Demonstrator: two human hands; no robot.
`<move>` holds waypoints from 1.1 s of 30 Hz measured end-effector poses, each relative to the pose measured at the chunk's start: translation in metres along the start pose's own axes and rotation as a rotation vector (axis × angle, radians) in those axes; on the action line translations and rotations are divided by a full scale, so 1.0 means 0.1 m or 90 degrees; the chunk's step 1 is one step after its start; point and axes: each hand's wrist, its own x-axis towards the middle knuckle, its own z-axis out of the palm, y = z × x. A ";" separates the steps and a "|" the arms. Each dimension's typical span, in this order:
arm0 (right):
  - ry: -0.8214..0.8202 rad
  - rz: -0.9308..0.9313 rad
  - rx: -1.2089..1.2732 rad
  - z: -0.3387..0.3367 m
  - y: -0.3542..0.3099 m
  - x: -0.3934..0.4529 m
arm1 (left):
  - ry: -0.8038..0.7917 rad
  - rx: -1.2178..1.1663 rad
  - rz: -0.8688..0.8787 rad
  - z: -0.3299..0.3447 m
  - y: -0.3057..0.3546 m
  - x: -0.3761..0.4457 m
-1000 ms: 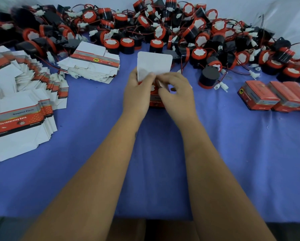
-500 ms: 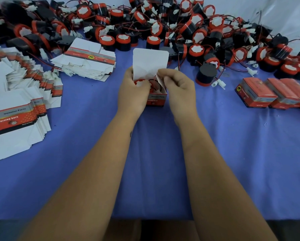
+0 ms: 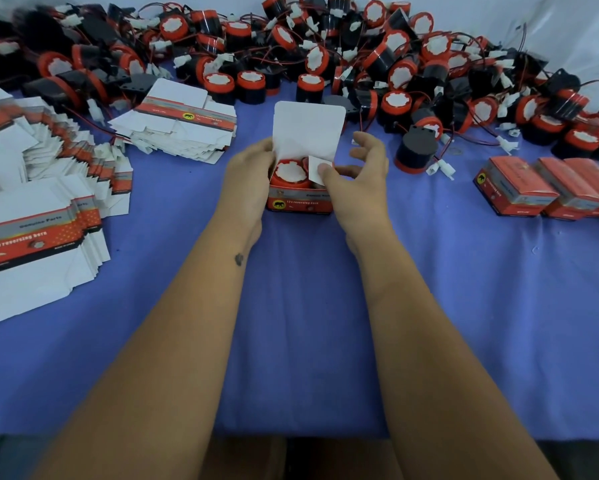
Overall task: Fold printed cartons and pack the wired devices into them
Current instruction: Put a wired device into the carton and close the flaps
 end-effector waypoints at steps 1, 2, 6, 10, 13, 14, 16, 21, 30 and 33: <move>-0.026 0.016 0.018 0.00 0.00 0.00 | -0.009 0.012 0.013 -0.02 -0.01 0.01; -0.054 0.027 0.038 0.00 0.00 0.01 | -0.017 0.028 0.032 -0.03 -0.02 0.01; -0.095 0.017 0.069 -0.02 0.00 0.00 | -0.032 0.110 0.086 -0.02 -0.05 -0.03; -0.123 -0.012 0.089 -0.06 0.01 0.01 | 0.018 0.082 0.110 -0.02 -0.04 -0.02; -0.124 0.011 0.111 -0.09 -0.01 0.01 | 0.051 0.153 0.180 -0.06 -0.02 -0.08; -0.122 0.026 0.136 -0.09 -0.02 0.01 | 0.059 0.190 0.202 -0.09 -0.01 -0.10; -0.110 0.068 0.179 -0.10 -0.03 0.00 | 0.045 0.205 0.200 -0.15 0.01 -0.11; -0.134 0.168 0.185 -0.17 -0.04 0.11 | -0.086 0.157 0.023 -0.30 0.06 -0.05; -0.364 0.002 -0.010 -0.30 0.06 0.06 | -0.188 0.250 0.106 -0.42 0.04 -0.11; -0.355 -0.010 -0.040 -0.31 0.06 0.04 | -0.209 0.235 0.103 -0.42 0.04 -0.11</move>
